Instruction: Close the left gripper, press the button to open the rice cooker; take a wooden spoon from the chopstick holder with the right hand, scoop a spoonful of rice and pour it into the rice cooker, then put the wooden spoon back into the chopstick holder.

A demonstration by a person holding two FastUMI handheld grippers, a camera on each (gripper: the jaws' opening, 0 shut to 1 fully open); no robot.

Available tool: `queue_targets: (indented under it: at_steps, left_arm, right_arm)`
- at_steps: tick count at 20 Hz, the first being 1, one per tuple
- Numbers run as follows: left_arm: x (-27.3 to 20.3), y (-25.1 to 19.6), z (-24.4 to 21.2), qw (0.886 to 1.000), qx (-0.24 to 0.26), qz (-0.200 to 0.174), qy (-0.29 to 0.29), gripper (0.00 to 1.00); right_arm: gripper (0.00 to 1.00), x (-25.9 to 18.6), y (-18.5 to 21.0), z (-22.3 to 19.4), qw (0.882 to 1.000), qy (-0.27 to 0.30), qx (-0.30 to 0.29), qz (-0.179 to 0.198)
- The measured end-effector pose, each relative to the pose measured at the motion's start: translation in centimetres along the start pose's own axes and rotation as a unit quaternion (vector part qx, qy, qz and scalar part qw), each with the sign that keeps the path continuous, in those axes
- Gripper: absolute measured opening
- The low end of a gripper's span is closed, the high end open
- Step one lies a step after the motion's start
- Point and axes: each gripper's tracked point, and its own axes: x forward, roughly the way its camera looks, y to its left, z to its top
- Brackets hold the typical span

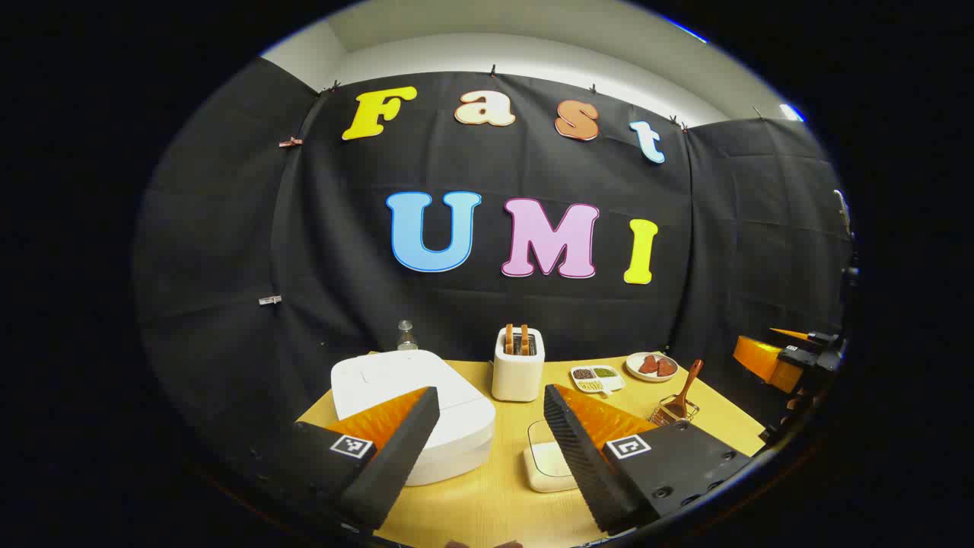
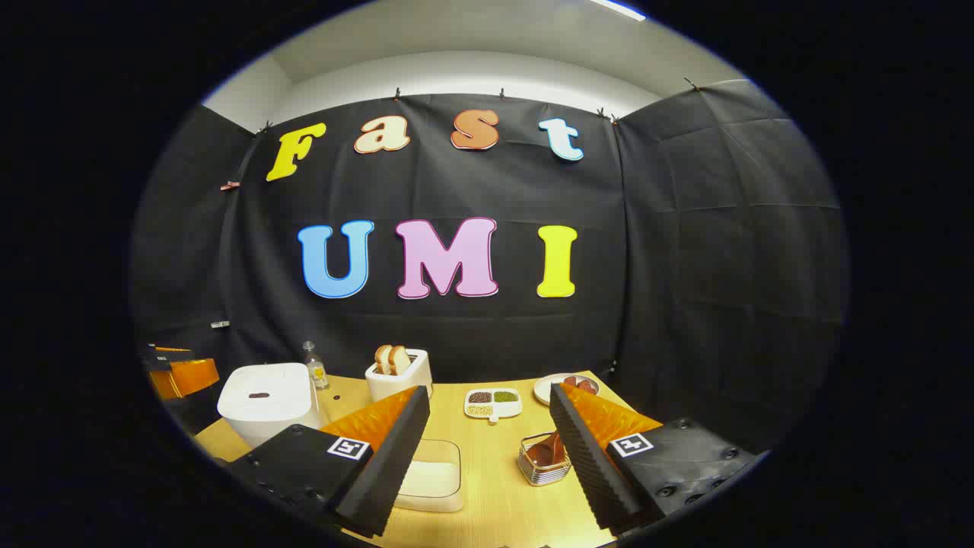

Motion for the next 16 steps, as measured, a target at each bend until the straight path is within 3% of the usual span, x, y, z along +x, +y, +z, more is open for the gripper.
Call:
queue_targets:
  at_steps: [8, 16]
  left_arm:
    - [1.5, -0.3, -0.2, 1.0, -0.005, -0.007, 0.003, 0.96]
    - [2.6, 1.7, -0.5, 1.0, -0.017, 0.017, 0.005, 0.96]
  right_arm:
    - [0.99, 0.9, 2.1, -0.3, 0.999, 0.007, -0.021, 0.032]
    - [0.99, 1.4, 1.6, -0.3, 0.999, 0.007, -0.018, 0.028]
